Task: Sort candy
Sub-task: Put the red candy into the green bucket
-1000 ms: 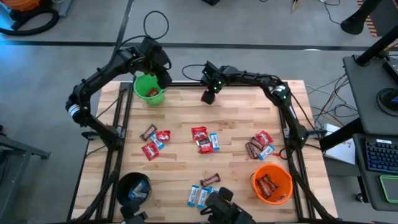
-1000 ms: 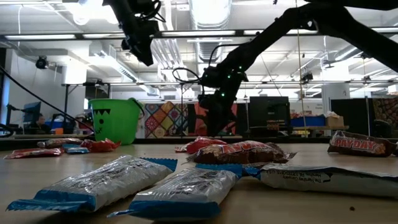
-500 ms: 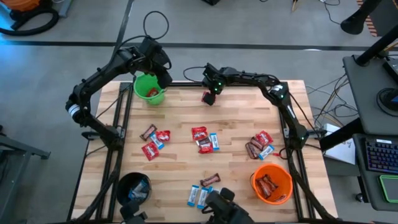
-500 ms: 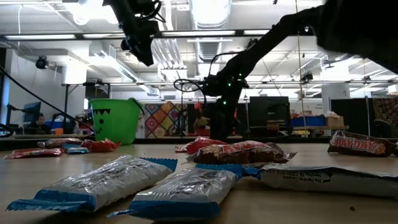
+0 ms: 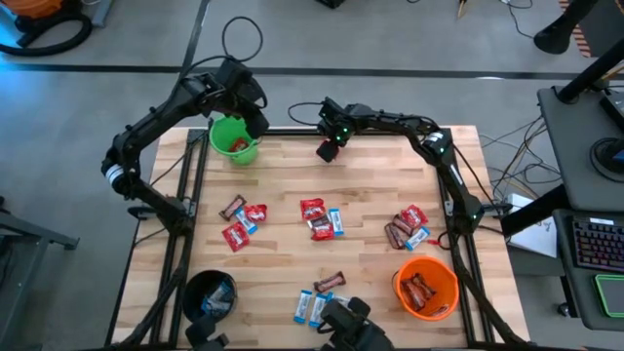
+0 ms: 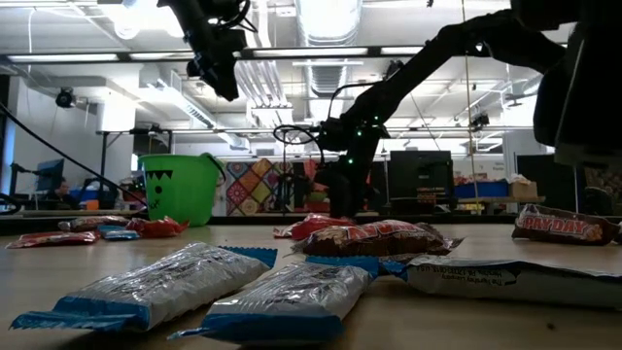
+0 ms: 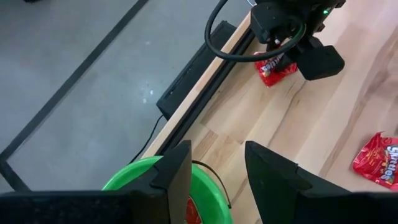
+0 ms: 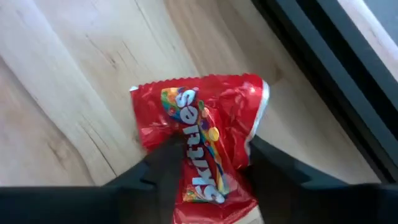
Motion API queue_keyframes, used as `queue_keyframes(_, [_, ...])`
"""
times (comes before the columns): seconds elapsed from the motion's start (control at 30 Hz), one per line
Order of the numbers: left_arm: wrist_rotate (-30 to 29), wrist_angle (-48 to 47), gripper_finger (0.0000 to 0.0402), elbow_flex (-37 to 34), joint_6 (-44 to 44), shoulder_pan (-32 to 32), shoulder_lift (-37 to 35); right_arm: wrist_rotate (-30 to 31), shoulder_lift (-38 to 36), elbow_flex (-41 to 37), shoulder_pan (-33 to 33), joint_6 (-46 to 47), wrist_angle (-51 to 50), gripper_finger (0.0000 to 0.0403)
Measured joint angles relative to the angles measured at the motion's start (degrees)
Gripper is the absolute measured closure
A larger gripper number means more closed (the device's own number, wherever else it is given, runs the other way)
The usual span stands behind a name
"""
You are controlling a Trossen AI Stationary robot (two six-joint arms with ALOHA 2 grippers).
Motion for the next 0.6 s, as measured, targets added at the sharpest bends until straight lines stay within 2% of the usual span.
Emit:
queue_keyframes(0.17, [0.0, -0.38, 0.0268, 0.0, -0.4, 0.0, -0.32, -1.16, -0.02, -0.09, 0.04, 0.17, -0.26, 0.0342])
queue_keyframes(0.27, [0.0, -1.46, 0.0268, 0.0, -0.44, 0.0, -0.5, -2.99, -0.02, -0.07, 0.0, 1.29, -0.33, 0.0377])
queue_keyframes(0.6, [0.0, -2.97, 0.0268, -0.02, -0.88, 0.0, -2.14, -3.61, -1.07, 4.23, 0.09, 2.04, -3.69, 0.0388])
